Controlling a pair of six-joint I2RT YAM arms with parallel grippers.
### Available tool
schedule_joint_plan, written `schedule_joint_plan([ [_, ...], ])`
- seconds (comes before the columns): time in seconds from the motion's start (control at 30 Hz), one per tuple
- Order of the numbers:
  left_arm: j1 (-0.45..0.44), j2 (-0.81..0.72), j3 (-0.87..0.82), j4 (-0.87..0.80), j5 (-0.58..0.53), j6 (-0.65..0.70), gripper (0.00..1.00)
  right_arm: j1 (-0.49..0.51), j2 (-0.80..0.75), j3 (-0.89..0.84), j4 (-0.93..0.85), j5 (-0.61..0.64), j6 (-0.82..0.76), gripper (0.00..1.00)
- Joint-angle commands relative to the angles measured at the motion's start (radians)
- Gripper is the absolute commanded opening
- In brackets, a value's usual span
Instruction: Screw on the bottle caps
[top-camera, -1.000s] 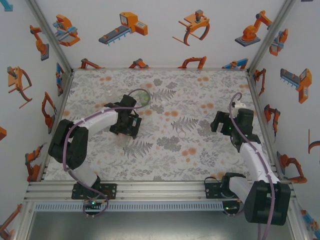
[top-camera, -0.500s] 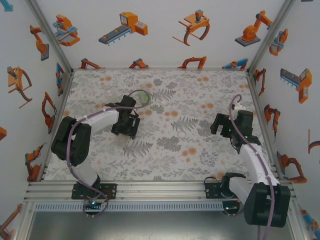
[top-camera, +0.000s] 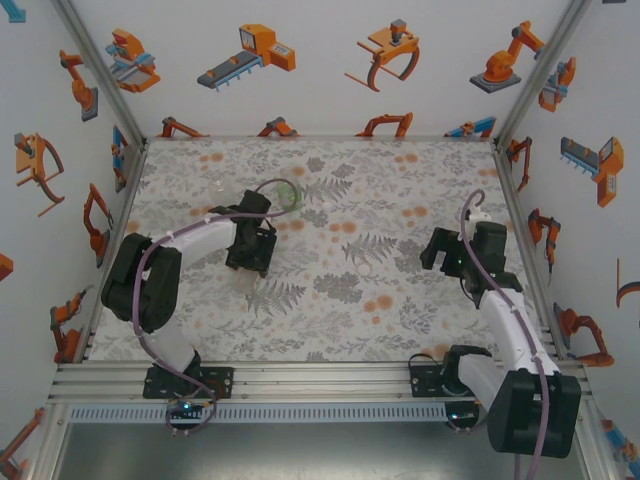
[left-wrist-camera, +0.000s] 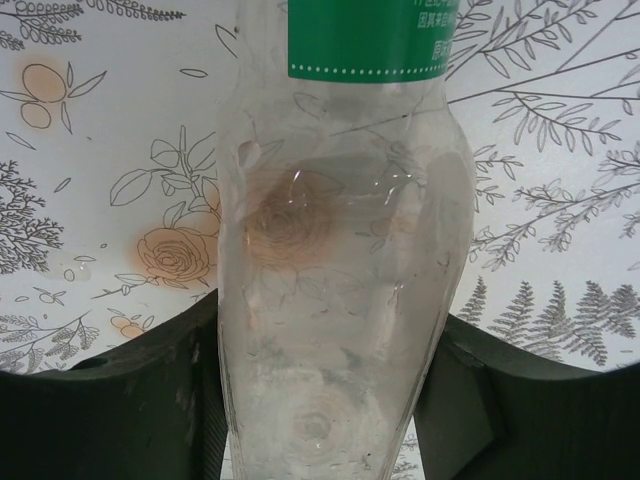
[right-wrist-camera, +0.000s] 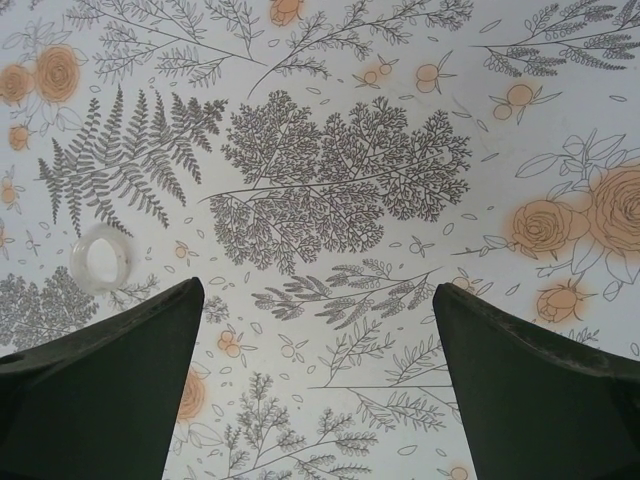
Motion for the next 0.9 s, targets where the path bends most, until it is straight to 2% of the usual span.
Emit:
schedule_joint_plan([
  [0.0, 0.005, -0.064, -0.001, -0.016, 0.025, 0.001, 0.42, 0.017, -0.02, 0.048, -0.047, -0.023, 0.04, 0.84],
  [0.2, 0.009, -0.143, 0.011, -0.014, 0.065, -0.001, 0.27, 0.106, -0.004, 0.096, -0.098, 0.003, 0.062, 0.81],
  [0.57, 0.058, -0.356, -0.017, 0.028, 0.177, -0.023, 0.15, 0.411, 0.167, 0.213, -0.2, 0.181, 0.096, 0.81],
  [0.87, 0.1, -0.564, -0.071, 0.121, 0.275, -0.02, 0.04, 0.546, 0.369, 0.33, -0.213, 0.243, 0.241, 0.79],
])
